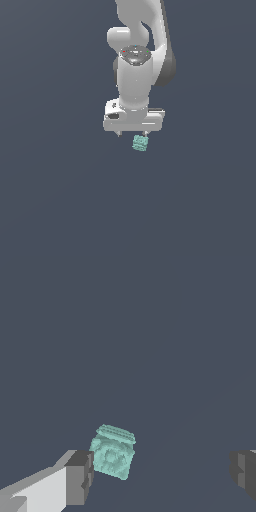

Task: Pick up the object and move it to a goal position.

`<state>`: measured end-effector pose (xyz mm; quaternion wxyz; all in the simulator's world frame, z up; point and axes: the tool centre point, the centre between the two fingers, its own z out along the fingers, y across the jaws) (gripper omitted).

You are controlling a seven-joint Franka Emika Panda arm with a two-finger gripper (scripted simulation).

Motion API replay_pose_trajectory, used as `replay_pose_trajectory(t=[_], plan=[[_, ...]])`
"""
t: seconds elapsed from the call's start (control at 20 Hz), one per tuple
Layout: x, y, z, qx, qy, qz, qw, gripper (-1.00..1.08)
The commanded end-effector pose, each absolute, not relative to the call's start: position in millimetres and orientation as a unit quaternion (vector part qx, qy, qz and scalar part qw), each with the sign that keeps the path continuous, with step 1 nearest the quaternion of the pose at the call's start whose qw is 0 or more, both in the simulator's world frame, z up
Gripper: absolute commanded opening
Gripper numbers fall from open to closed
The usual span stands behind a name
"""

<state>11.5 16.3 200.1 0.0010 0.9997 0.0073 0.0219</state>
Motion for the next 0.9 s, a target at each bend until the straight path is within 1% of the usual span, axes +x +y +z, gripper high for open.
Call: replay_pose_trajectory(t=[0.0,0.85], plan=[[11.5,16.3,200.1,1.0,0.007,0.022,0.001,1.0],[14.7,14.4,196.5,0.999,0.028,0.025,-0.002,1.0]])
